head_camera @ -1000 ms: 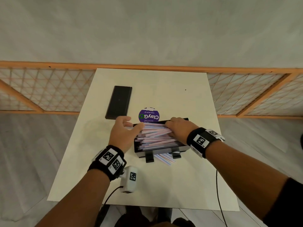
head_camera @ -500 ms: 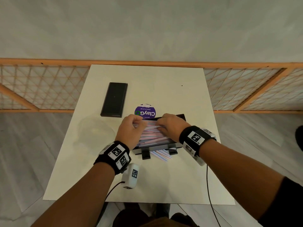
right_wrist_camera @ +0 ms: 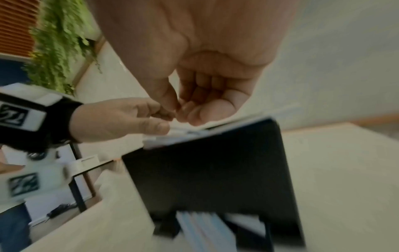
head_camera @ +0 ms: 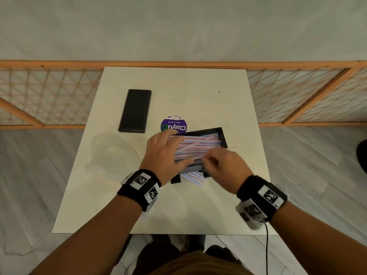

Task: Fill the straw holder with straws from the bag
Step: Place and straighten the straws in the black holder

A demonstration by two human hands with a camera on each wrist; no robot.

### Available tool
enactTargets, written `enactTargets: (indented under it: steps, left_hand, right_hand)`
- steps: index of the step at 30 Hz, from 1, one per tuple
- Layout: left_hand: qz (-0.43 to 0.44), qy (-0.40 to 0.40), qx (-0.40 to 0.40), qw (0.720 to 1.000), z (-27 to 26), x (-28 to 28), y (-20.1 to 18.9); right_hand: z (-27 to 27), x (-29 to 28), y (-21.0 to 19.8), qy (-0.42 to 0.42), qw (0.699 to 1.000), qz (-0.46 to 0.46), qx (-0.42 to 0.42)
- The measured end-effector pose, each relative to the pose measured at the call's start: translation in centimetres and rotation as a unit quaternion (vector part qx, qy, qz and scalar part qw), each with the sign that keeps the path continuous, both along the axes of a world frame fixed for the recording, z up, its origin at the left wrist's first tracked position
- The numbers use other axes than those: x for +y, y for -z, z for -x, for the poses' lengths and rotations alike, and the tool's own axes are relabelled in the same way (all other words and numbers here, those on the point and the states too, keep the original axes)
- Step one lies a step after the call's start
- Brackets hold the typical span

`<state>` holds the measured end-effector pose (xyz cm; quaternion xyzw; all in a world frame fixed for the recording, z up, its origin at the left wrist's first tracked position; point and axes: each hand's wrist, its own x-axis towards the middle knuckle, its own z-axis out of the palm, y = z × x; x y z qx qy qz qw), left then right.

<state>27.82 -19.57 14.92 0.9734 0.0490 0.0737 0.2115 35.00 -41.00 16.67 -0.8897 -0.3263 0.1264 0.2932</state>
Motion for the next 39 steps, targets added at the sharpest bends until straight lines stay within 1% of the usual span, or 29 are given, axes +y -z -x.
enactTargets:
  steps: [2, 3, 4, 5, 7, 10, 12, 15, 18, 23, 25, 28, 31, 34, 39]
  left_hand:
    - [-0.046, 0.017, 0.054, 0.997, 0.0, 0.0, 0.9]
    - [-0.072, 0.02, 0.083, 0.994, 0.0, 0.0, 1.4]
    - [-0.09, 0.017, 0.108, 0.99, -0.1, 0.1, 1.9]
    - [-0.101, 0.01, 0.127, 0.987, -0.3, 0.2, 2.3]
    - [-0.106, 0.0, 0.158, 0.982, -0.4, 0.3, 2.9]
    - [-0.084, -0.008, 0.161, 0.983, -0.5, 0.4, 3.6]
    - [-0.066, -0.009, 0.153, 0.986, -0.4, 0.5, 3.8]
    - [-0.051, -0.009, 0.145, 0.988, -0.4, 0.5, 4.1]
    - [-0.043, -0.009, 0.138, 0.989, -0.4, 0.7, 4.3]
    - [-0.039, -0.008, 0.126, 0.991, -0.4, 0.7, 4.4]
    - [-0.039, -0.01, 0.12, 0.992, -0.4, 0.7, 4.4]
    - [-0.046, -0.009, 0.117, 0.992, -0.3, 0.7, 4.6]
    - [-0.049, -0.008, 0.119, 0.992, -0.3, 0.7, 4.6]
    - [-0.047, -0.007, 0.118, 0.992, -0.3, 0.7, 4.5]
    - [-0.033, -0.008, 0.116, 0.993, -0.2, 0.8, 4.5]
  right_hand:
    - [1.5, -0.6, 2.3, -0.005, 0.991, 0.095, 0.095]
    - [2.2, -0.7, 3.5, -0.006, 0.979, 0.15, 0.136]
    - [2.7, -0.6, 4.8, 0.0, 0.967, 0.187, 0.172]
    - [3.0, -0.4, 5.8, 0.016, 0.959, 0.202, 0.199]
    - [3.3, 0.2, 7.4, 0.058, 0.952, 0.199, 0.226]
    - [3.2, 1.1, 9.2, 0.109, 0.947, 0.186, 0.24]
    - [3.4, 1.5, 9.9, 0.128, 0.946, 0.181, 0.237]
    - [4.3, 2.0, 10.9, 0.12, 0.948, 0.177, 0.237]
    - [4.9, 2.7, 11.3, 0.117, 0.947, 0.198, 0.224]
    - [5.3, 3.8, 11.7, 0.172, 0.942, 0.203, 0.202]
    - [5.3, 4.3, 11.8, 0.189, 0.935, 0.227, 0.193]
    - [5.0, 5.0, 11.9, 0.167, 0.93, 0.279, 0.17]
    - [4.4, 5.5, 11.9, 0.138, 0.935, 0.297, 0.135]
    - [3.8, 5.9, 12.1, 0.104, 0.931, 0.329, 0.121]
    - [4.5, 4.3, 12.4, 0.044, 0.92, 0.375, 0.104]
